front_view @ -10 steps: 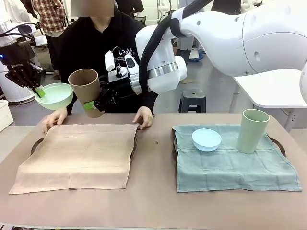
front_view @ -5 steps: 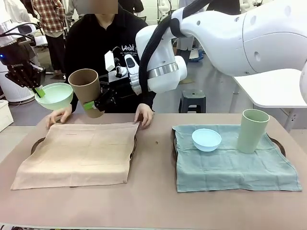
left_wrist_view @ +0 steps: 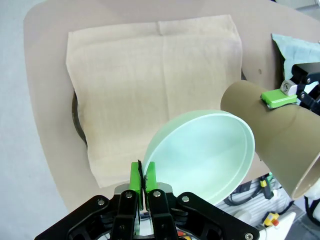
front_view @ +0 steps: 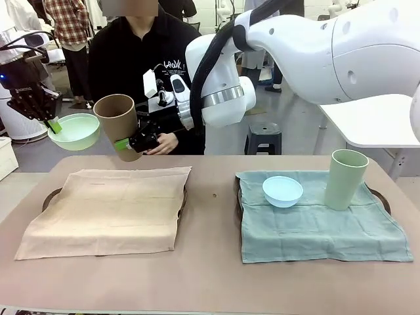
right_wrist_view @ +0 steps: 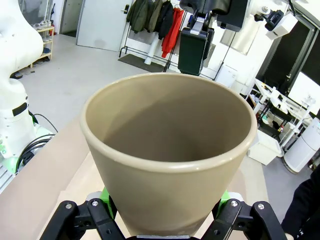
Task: Set up a tray with a mat and arrange the tableware.
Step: Place the Picnic Bowl and Reusable plastic cup back onto the Handle tray in front of the human's position.
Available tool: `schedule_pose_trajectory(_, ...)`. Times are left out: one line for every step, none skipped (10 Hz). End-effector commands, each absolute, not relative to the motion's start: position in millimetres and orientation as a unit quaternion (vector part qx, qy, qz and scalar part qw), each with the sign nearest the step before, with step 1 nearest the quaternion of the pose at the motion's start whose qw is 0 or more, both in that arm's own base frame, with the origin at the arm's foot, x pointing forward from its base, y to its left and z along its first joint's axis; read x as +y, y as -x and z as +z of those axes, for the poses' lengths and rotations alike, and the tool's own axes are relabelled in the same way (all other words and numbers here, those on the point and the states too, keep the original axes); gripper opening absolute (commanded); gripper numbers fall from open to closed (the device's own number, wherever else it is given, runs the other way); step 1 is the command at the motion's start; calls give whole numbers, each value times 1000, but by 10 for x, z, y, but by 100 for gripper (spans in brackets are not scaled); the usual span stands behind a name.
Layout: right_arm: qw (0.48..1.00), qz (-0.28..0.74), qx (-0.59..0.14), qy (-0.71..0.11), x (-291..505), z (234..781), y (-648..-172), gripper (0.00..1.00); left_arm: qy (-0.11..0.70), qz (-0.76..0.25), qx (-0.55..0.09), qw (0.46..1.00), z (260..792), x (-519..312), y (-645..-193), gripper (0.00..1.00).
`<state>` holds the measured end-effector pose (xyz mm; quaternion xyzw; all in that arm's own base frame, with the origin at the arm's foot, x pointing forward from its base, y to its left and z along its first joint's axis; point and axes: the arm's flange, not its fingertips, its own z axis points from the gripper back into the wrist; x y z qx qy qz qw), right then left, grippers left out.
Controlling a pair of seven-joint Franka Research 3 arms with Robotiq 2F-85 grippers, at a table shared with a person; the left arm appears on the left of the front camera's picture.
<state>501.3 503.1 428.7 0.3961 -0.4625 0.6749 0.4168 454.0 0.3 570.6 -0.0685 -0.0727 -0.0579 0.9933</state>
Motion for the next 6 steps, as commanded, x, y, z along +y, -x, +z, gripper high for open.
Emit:
schedule_pose_trajectory(413,676,-463,-399,5029,4311,-5002,0,67,-59,-78,993,5720,-14,-4527,0)
schedule_pose_trajectory(413,676,-463,-399,5029,4311,-5002,0,67,-59,-78,993,5720,-14,-4527,0)
schedule_pose_trajectory(413,676,-463,-399,5029,4311,-5002,0,67,-59,-78,993,5720,-14,-4527,0)
schedule_pose_trajectory(413,676,-463,-399,5029,4311,-5002,0,67,-59,-78,993,5720,-14,-4527,0)
schedule_pose_trajectory(413,676,-463,-399,5029,4311,-5002,0,67,-59,-78,993,5720,-14,-4527,0)
schedule_pose_trajectory(413,676,-463,-399,5029,4311,-5002,0,67,-59,-78,993,5720,-14,-4527,0)
